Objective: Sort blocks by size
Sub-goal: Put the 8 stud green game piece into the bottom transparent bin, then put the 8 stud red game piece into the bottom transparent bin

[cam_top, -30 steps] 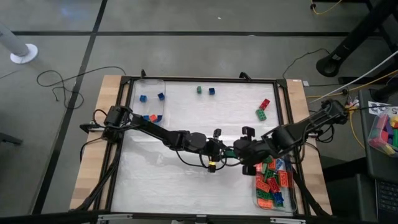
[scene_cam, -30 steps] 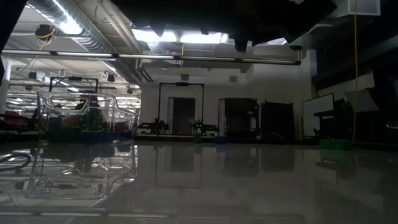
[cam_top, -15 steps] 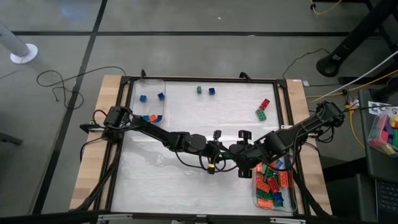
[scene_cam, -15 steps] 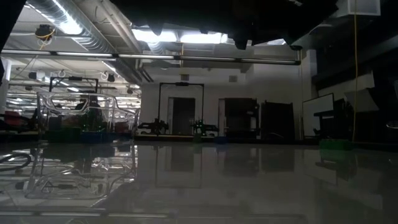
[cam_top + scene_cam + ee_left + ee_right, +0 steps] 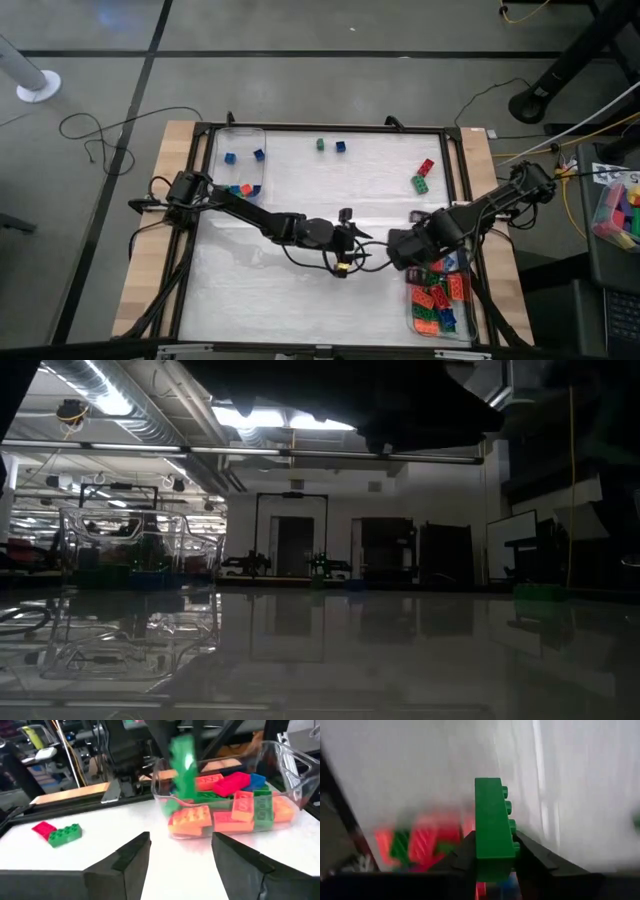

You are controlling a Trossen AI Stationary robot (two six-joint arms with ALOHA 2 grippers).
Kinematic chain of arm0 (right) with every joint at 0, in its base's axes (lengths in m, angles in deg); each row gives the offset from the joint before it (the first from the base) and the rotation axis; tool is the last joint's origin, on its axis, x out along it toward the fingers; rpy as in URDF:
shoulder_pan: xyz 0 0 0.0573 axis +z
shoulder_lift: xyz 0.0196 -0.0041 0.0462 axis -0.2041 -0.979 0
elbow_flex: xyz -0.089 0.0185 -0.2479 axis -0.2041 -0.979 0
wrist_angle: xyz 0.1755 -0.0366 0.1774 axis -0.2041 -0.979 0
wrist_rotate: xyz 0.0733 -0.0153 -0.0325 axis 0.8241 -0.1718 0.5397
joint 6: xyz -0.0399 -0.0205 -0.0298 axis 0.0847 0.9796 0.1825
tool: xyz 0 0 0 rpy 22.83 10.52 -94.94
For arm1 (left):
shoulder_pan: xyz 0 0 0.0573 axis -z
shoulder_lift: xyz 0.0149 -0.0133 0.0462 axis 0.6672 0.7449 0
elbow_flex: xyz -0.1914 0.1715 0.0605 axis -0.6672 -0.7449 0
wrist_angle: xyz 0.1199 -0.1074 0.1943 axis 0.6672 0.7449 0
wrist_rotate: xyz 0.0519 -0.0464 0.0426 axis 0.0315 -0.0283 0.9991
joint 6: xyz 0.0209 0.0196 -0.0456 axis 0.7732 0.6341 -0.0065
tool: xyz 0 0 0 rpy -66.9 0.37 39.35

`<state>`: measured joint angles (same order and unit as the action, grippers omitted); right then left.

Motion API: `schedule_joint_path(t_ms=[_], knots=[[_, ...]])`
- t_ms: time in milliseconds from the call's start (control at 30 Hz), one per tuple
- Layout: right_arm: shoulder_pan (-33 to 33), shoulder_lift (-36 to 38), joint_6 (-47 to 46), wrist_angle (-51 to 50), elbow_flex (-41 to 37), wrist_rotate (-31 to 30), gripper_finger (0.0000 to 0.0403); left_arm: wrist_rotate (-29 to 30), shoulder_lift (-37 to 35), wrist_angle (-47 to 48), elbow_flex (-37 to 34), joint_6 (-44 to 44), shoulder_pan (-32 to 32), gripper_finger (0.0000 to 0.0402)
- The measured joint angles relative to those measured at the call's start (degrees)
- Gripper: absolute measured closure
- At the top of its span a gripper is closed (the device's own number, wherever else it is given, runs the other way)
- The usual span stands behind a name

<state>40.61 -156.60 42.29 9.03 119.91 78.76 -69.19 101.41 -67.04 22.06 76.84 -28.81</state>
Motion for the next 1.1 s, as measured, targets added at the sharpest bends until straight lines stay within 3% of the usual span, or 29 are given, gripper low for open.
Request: schedule_joint_path(t_ms=[133, 233, 367, 667, 767, 900, 1100], knots=[[3.49, 0.02, -10.02, -11.63, -0.19, 4.98, 0.0291, -0.02, 0.00, 1.13, -0.01, -0.07, 0.04, 0.0201], [7.03, 0.26, -13.72, -9.06, -0.24, 7.39, 0.0299, -0.04, 0.00, 2.48, -0.01, -0.04, 0.07, 0.0203], [11.75, 0.02, -14.31, -6.87, -0.22, 6.08, 0.0297, -0.01, 0.00, 2.82, -0.01, -0.03, 0.00, 0.0203], [15.06, -0.70, -24.16, -8.18, -0.22, 3.46, 0.0218, -0.01, 0.00, 3.49, -0.01, -0.04, 0.00, 0.0203], [15.02, -0.70, -22.38, -8.31, -0.22, 3.33, 0.0197, -0.01, 0.00, 3.47, -0.01, -0.04, 0.00, 0.0204], [13.42, -0.68, -15.57, -10.95, -0.22, -5.60, 0.0190, 0.01, 0.00, 3.43, -0.01, -0.06, -0.12, 0.0204], [3.64, 1.82, -1.18, -10.98, -0.07, -14.68, 0.0205, 0.01, 0.00, 3.47, -0.01, -1.13, -0.49, 0.0204]])
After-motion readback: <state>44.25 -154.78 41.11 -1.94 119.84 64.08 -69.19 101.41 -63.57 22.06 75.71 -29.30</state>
